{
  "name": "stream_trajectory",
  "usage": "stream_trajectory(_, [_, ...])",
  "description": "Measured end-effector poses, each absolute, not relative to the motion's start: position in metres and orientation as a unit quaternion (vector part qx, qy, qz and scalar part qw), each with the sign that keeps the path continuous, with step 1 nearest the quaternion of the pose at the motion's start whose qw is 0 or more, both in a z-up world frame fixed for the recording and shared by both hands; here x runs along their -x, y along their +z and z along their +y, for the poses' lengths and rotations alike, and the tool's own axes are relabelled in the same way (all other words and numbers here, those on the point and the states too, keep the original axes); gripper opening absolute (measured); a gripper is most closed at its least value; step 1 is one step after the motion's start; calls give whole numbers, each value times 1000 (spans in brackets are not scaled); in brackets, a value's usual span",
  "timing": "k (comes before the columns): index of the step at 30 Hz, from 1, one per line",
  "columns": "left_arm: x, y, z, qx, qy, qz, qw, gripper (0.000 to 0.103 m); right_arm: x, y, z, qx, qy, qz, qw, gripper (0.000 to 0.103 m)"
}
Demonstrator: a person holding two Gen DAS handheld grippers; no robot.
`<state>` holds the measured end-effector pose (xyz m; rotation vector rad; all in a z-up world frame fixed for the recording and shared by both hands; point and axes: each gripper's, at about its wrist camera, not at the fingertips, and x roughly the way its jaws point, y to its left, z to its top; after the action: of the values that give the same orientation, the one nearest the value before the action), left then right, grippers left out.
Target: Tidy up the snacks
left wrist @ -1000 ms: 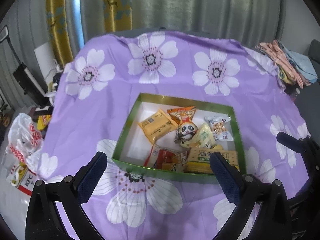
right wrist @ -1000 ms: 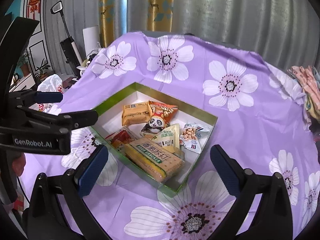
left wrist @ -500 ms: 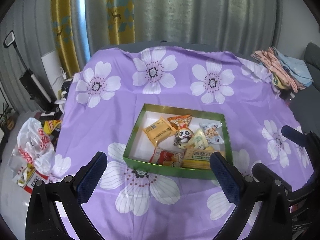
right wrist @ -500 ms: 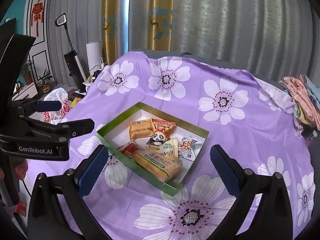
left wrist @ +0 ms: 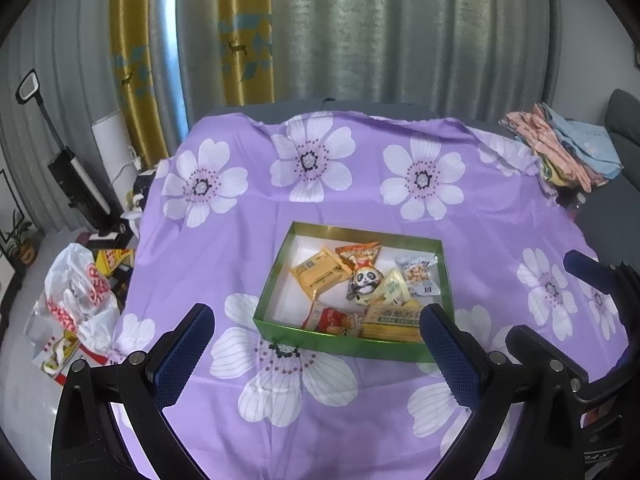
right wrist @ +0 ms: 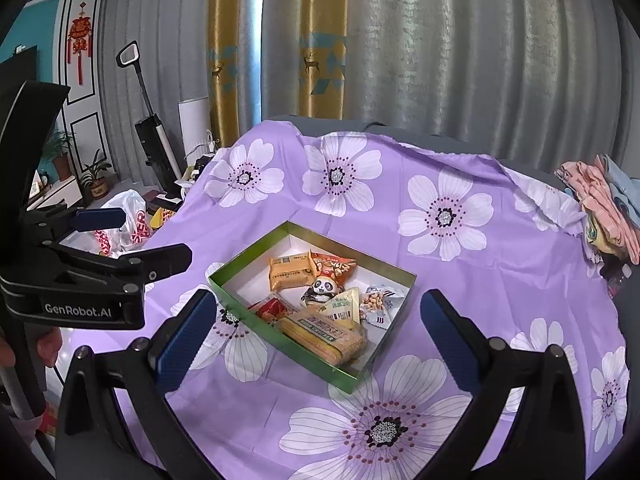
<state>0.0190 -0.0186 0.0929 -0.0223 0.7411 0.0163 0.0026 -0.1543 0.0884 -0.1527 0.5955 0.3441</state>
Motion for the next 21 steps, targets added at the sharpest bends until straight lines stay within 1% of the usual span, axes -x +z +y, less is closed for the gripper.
stream_trajectory(21, [-16,100,-23,9,7,357,934,102,4,97,-157,74,172,283,941,102])
